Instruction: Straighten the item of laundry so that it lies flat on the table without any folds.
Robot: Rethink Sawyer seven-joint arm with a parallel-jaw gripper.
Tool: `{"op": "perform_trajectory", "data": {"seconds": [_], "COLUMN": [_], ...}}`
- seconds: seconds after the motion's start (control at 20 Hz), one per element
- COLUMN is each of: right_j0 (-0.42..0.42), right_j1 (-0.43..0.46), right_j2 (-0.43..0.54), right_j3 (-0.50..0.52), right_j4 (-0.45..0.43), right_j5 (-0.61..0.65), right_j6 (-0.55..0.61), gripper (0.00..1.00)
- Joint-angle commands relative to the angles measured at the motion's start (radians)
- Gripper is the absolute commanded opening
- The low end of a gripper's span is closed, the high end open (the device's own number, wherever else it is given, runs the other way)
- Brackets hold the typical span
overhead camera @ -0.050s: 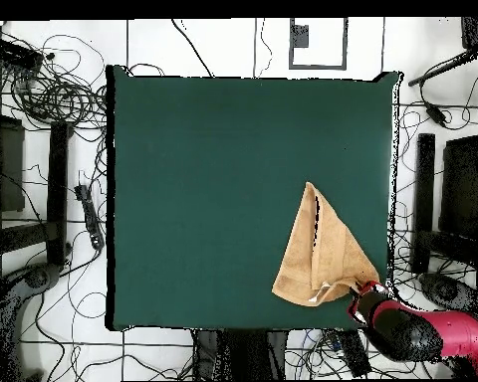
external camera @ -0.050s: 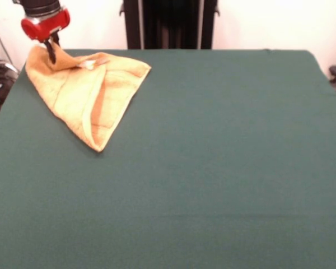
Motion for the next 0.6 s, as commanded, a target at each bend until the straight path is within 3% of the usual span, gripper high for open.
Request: {"op": "perform_trajectory", "data": {"seconds": [0.05, 0.6], "right_j0": [0.059, 0.068], "right_j1": [0.03, 0.002], "right_j2": [0.113, 0.146], "right_j3": [-0.088, -0.046], "right_j4": [0.02, -0.003], "right_j5": [0.087, 0.098], "right_j6": [-0.472, -0.666], "gripper": [0.0, 0.0]}}
